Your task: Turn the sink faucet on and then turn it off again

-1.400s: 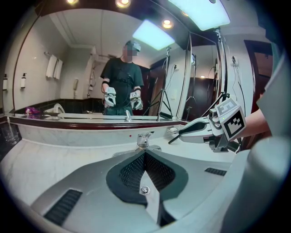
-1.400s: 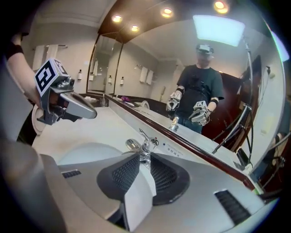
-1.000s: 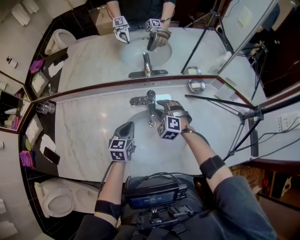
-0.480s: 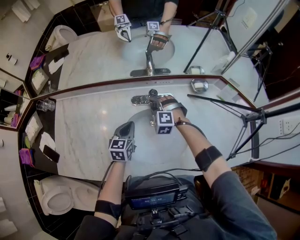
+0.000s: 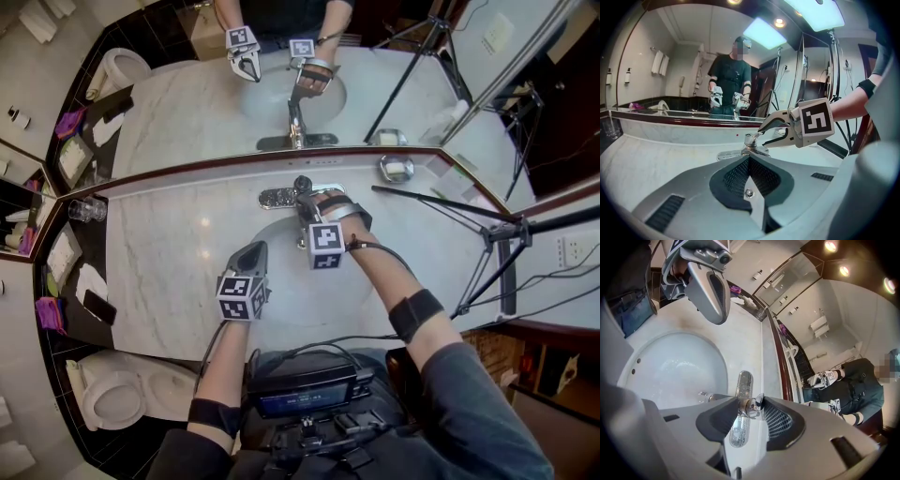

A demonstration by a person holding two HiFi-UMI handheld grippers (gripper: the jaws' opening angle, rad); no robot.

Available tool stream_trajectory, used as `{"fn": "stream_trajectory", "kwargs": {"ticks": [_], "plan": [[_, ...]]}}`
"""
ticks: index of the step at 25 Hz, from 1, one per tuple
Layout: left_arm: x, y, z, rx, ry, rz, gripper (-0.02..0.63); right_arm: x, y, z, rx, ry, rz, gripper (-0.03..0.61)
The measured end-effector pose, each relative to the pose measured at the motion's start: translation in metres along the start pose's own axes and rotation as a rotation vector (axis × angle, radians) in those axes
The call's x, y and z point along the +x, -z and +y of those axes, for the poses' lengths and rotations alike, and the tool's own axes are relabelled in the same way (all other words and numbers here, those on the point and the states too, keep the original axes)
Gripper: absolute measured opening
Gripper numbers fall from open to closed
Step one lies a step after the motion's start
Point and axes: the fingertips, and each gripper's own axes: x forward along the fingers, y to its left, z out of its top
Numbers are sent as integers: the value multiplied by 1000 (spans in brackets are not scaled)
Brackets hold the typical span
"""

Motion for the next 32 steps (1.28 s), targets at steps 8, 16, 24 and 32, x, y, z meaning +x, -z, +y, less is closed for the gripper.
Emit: {"fn": "stream_trajectory", "kwargs": {"ticks": [8,16,24,32], "plan": [[-1,0,0,-3,0,-4,0,2,-4,26,-52,-61,21,166],[-4,1,2,-5,-6,-6,0,5,-3,37,-58,-82,48,161],[-6,1,2,0,-9,-7,0,5,-2,38,-64,-65,61,161],[-9,-3,1,12,-13,-13,0,-3,0,37,18,-43,50,164]]}}
